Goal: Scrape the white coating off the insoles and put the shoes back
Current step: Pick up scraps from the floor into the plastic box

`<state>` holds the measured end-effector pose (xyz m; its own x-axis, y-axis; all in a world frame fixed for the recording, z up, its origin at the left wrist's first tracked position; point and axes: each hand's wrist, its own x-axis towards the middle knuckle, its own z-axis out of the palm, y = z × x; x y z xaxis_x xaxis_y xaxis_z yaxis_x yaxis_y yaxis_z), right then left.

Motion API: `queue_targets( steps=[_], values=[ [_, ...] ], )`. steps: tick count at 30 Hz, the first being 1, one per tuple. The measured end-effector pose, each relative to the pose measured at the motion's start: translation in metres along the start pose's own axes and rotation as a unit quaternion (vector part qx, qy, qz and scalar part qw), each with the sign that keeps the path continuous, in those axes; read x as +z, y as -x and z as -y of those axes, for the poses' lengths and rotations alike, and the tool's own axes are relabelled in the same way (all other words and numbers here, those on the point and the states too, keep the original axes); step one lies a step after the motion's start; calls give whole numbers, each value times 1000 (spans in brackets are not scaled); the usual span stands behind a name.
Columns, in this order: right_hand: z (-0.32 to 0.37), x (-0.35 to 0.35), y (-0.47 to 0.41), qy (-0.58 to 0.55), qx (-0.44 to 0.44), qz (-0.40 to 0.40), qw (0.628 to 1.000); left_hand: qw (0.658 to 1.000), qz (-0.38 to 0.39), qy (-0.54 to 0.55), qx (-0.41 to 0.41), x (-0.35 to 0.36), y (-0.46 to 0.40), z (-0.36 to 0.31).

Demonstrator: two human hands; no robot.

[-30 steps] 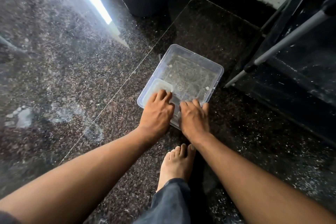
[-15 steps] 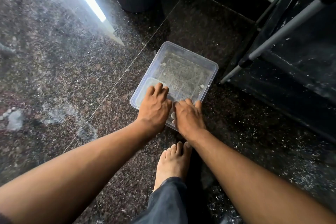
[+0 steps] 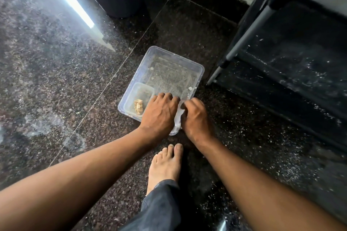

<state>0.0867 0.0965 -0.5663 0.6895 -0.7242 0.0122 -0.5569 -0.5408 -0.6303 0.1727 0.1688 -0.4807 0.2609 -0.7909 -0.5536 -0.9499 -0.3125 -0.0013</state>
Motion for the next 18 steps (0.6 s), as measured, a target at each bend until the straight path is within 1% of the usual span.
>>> queue_targets(
  steps=[2,3,4,6,8,11,13,15,17,18],
  values=[
    [-17,-6,7,3,27,2,1000,993,-55,106,18,22,-20,3],
    [-25,-8,11,8,42,16,999,986,-85,138,27,28,-27,2],
    [-33,-10,14,15,59,35,998,983,-106,146,39,32,-31,0],
    [-45,-12,21,35,94,92,991,981,-117,138,72,39,-35,-8],
    [-50,-8,27,43,125,126,983,978,-122,139,91,42,-33,-16],
    [-45,-2,39,1,158,123,980,975,-129,161,84,47,-34,-14],
    [-40,4,41,-19,175,136,975,968,-131,201,73,49,-33,-9],
    [-29,9,38,-39,169,135,975,965,-137,214,69,52,-31,-6],
    [-15,17,31,-28,129,147,980,967,-140,203,61,54,-30,-2],
    [-11,21,28,6,98,151,984,967,-148,197,62,55,-29,-2]
  ],
)
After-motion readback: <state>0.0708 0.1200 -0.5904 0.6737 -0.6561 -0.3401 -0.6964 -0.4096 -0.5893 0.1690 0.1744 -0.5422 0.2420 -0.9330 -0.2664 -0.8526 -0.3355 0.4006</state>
